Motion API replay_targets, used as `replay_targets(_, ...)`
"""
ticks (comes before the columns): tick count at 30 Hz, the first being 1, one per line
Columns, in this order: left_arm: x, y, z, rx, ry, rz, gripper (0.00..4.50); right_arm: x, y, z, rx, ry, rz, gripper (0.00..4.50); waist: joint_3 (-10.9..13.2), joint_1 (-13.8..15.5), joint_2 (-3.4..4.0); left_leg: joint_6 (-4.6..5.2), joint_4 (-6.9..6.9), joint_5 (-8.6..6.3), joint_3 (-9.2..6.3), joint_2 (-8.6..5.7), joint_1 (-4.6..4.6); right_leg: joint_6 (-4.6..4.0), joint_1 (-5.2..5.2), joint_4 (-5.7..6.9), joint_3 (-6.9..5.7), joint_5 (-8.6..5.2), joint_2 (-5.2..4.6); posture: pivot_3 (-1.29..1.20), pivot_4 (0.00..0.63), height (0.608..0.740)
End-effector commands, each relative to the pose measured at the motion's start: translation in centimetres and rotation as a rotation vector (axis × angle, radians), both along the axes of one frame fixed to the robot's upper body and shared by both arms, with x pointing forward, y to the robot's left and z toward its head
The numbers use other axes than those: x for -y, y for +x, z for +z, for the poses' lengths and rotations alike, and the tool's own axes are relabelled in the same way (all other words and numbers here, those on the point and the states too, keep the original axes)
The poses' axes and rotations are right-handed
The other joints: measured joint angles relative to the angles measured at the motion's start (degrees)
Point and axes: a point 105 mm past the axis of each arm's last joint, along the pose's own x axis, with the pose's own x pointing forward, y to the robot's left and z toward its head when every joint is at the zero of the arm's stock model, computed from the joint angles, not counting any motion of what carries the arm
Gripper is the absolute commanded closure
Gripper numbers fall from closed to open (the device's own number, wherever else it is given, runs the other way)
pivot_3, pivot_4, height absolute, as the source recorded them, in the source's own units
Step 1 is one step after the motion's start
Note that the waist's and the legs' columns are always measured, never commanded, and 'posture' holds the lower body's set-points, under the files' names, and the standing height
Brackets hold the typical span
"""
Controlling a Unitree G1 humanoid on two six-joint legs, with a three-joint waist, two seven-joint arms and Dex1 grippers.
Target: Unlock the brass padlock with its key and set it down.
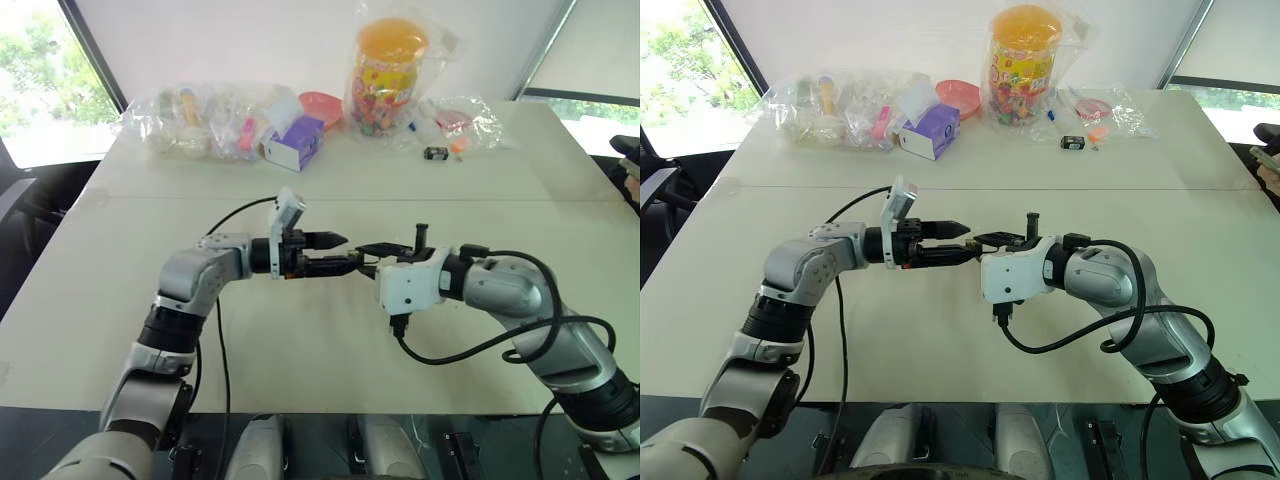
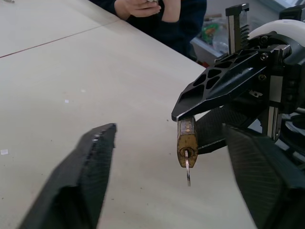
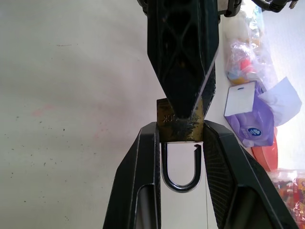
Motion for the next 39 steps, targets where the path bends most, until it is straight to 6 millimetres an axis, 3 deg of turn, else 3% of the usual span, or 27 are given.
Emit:
replay_targets(1,0.5,-0.3,1.2,0.057,-0.014,-0.022,2.76,-0.1,-0.1,1.0,0.047,0.003,0.011,3.84,0.0,0.0,0.0,0.0,0.0,0.0,0.0,0.0,0.0,0.0,0.0,0.0,0.0,0.0,0.0,0.0,0.15,0.735)
replay_targets(4,0.5,-0.5,0.9,0.053,0.001,-0.033,4.27,-0.1,-0.1,1.0,0.05,0.001,0.011,3.84,0.0,0.0,0.0,0.0,0.0,0.0,0.0,0.0,0.0,0.0,0.0,0.0,0.0,0.0,-0.01,0.0,0.15,0.735)
replay_targets(5,0.6,-0.7,0.8,0.049,0.005,-0.039,4.48,-0.1,-0.1,1.0,0.051,0.001,0.011,3.84,0.0,0.0,0.0,0.0,0.0,0.0,0.01,-0.01,0.0,0.0,0.0,0.0,0.0,0.0,-0.01,0.0,0.15,0.735)
replay_targets(15,0.4,-1.1,0.3,0.031,0.034,-0.052,4.48,-0.2,0.1,1.4,0.061,0.006,0.011,3.84,0.0,0.0,0.0,0.0,0.0,0.0,0.0,0.0,0.0,0.0,0.0,0.0,0.0,0.0,-0.01,0.0,0.15,0.735)
replay_targets(22,0.0,-0.6,0.8,0.036,0.028,-0.036,4.5,0.1,0.4,1.7,0.023,0.057,-0.018,0.27,0.0,0.0,0.0,0.0,0.0,0.0,0.0,0.0,0.0,0.0,0.0,0.0,0.0,0.0,0.0,0.0,0.15,0.735)
replay_targets(23,-0.1,-0.5,0.9,0.038,0.027,-0.034,4.5,0.3,0.4,1.7,0.01,0.066,-0.027,0.04,0.0,0.0,0.0,0.0,0.0,0.0,0.0,0.0,0.0,0.0,0.0,0.0,0.0,0.0,-0.01,0.0,0.15,0.735)
replay_targets(30,-0.9,0.0,1.1,0.063,0.046,-0.022,4.5,2.3,0.4,2.6,-0.206,0.306,-0.145,0.04,0.0,0.0,0.0,0.0,0.0,0.0,0.0,0.0,0.0,0.0,0.0,0.0,0.01,0.0,-0.02,0.0,0.15,0.735)
replay_targets(33,-1.0,0.1,1.2,0.068,0.047,-0.023,4.5,2.8,0.3,2.8,-0.252,0.359,-0.172,0.88,0.0,0.0,0.0,0.01,0.0,0.0,0.0,0.0,0.0,0.0,0.0,0.0,0.01,0.0,-0.02,0.0,0.15,0.735)
replay_targets(39,-0.7,0.1,1.6,0.078,0.043,-0.032,4.5,2.1,0.0,3.0,-0.3,0.414,-0.167,4.01,0.0,0.0,0.0,0.01,0.0,0.0,0.0,0.0,0.0,0.0,0.0,0.0,0.01,0.0,-0.02,0.0,0.15,0.735)
